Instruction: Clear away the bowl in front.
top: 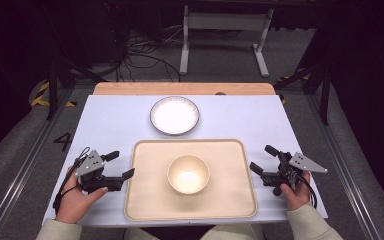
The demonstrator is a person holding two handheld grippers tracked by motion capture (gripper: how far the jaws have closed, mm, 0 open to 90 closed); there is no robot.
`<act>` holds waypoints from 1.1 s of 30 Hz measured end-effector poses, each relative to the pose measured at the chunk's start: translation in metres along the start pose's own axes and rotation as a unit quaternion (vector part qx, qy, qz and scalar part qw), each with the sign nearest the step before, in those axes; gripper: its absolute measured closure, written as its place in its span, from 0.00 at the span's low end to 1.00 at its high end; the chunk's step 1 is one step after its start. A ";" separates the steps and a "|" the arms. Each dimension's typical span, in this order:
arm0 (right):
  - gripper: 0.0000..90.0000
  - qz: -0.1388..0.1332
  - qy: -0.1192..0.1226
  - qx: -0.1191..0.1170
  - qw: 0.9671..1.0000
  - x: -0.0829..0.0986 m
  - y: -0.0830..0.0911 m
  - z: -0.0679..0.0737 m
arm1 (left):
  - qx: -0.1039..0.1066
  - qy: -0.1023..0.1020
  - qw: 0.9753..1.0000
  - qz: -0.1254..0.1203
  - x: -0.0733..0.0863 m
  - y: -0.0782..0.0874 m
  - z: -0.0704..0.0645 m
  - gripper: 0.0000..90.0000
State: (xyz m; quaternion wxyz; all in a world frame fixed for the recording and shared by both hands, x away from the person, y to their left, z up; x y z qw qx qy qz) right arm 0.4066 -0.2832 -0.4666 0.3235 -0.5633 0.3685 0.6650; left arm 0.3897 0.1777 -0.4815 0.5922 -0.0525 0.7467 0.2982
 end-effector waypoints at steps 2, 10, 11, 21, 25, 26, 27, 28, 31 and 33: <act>0.04 0.000 0.001 0.000 1.000 0.000 0.000 0.000 | 0.000 0.002 1.000 -0.003 0.004 0.001 0.001 0.18; 0.04 0.000 0.001 -0.001 1.000 0.000 0.000 0.000 | 0.000 0.004 1.000 -0.005 0.015 0.002 0.005 0.16; 0.04 0.000 0.001 -0.001 1.000 0.000 0.000 0.000 | 0.001 0.005 1.000 -0.005 0.016 0.001 0.006 0.16; 0.04 -0.003 0.001 0.000 1.000 0.000 0.001 0.000 | -0.001 0.017 1.000 -0.012 0.018 0.003 0.009 0.07; 0.04 -0.005 -0.002 -0.001 1.000 0.000 0.001 0.000 | -0.006 0.020 1.000 -0.014 0.018 0.003 0.009 0.07; 0.04 -0.005 -0.002 -0.002 1.000 0.000 0.001 0.000 | -0.006 0.021 1.000 -0.015 0.018 0.003 0.009 0.07; 0.04 -0.005 -0.002 -0.002 1.000 0.000 0.001 0.000 | -0.005 0.023 1.000 -0.016 0.018 0.003 0.009 0.07; 0.04 -0.005 -0.002 -0.002 1.000 0.000 0.001 0.000 | -0.005 0.023 1.000 -0.015 0.018 0.003 0.009 0.07; 0.04 -0.006 -0.001 -0.001 1.000 0.000 0.001 0.000 | -0.004 0.023 1.000 -0.014 0.018 0.003 0.009 0.07; 0.04 -0.006 -0.002 -0.002 1.000 0.000 0.001 0.000 | -0.004 0.023 1.000 -0.012 0.018 0.003 0.009 0.07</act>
Point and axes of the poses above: each handheld gripper's, and its own axes: y roughly backward along the jaws, x roughly out of its underside, z roughly to its left, the point moved 8 cm from there along -y, roughly forward along the jaws, and after that the axes turned 13 degrees about x, right-handed, at the moved point
